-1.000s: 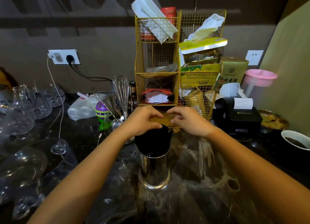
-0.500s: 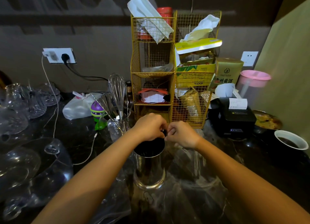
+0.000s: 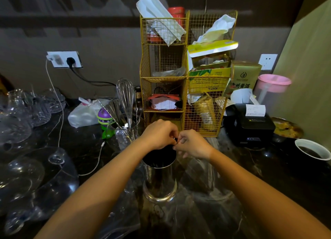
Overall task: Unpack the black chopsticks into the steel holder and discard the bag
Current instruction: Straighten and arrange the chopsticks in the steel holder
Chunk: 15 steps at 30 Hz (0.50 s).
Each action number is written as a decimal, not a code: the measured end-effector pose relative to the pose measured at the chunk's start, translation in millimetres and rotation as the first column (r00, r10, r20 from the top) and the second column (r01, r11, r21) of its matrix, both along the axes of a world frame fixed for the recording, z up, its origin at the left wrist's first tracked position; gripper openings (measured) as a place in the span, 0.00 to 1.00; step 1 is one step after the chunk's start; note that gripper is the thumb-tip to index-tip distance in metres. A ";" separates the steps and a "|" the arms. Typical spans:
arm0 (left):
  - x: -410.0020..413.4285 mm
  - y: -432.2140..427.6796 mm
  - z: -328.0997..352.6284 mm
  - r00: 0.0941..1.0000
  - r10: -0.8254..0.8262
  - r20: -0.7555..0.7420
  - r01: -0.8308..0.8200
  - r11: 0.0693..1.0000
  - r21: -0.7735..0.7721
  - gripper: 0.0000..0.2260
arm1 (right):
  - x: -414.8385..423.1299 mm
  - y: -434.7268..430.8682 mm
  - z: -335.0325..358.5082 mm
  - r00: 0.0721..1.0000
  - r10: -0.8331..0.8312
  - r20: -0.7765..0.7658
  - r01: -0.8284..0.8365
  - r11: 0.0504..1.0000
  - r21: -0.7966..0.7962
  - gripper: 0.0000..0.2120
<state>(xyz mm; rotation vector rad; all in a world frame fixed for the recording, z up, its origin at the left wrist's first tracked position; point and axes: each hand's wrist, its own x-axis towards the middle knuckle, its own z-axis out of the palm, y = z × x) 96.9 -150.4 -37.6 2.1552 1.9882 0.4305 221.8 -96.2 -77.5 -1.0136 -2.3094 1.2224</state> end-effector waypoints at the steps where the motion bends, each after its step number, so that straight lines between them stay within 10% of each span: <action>1: -0.6 0.1 1.0 1.000 -0.001 0.016 0.001 1.000 0.009 0.06 | 0.4 0.0 2.2 1.000 0.000 -0.005 0.000 1.000 0.004 0.13; 15: -2.3 0.4 63.9 0.950 -0.094 0.296 -0.023 0.929 0.369 0.03 | 5.0 1.1 91.6 0.996 -0.023 -0.082 0.048 0.949 0.311 0.09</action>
